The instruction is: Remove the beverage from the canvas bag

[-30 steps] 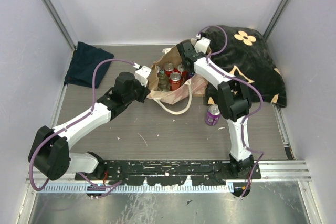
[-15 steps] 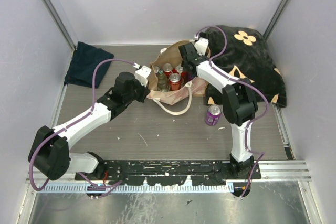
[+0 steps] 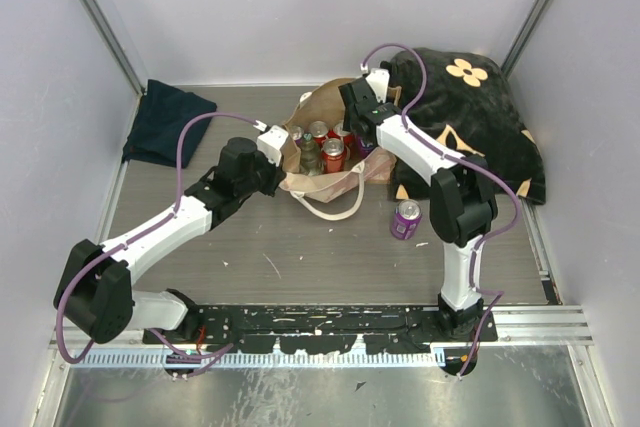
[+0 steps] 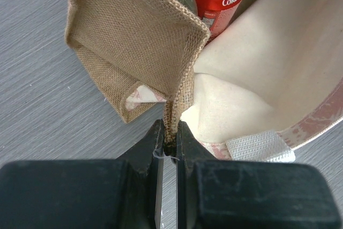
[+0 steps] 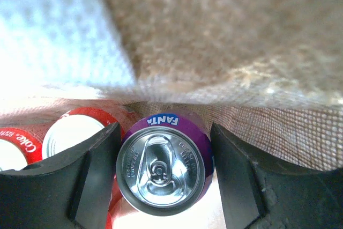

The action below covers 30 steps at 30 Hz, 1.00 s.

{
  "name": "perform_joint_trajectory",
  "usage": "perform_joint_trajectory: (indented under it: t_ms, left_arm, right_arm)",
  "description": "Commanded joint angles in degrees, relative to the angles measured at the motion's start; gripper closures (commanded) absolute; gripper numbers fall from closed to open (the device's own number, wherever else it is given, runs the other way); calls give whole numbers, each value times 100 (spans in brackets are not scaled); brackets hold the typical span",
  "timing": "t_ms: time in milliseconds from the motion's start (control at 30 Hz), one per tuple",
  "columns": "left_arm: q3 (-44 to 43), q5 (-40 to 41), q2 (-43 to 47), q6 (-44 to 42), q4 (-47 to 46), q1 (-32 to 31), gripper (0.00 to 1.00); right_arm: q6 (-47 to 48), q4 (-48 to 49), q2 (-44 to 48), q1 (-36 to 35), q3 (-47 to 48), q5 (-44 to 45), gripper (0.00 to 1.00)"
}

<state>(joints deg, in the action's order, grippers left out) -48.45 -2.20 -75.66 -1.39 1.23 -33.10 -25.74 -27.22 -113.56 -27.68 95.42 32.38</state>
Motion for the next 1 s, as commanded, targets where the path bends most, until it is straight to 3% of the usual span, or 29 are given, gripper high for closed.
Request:
perform_joint_trajectory:
  t_ms: [0,533,967]
  left_arm:
    - [195,90,-137,-59,474,23,85]
    - [179,122,-202,-81,475,19,85]
    - [160,104,-232,-90,466,23,85]
  right_arm:
    - [322,379,630,-33,124,334,99]
    - [740,881,1234,-36,129,399,99]
    - [1009,1117,2234,-296,-76,-329,99]
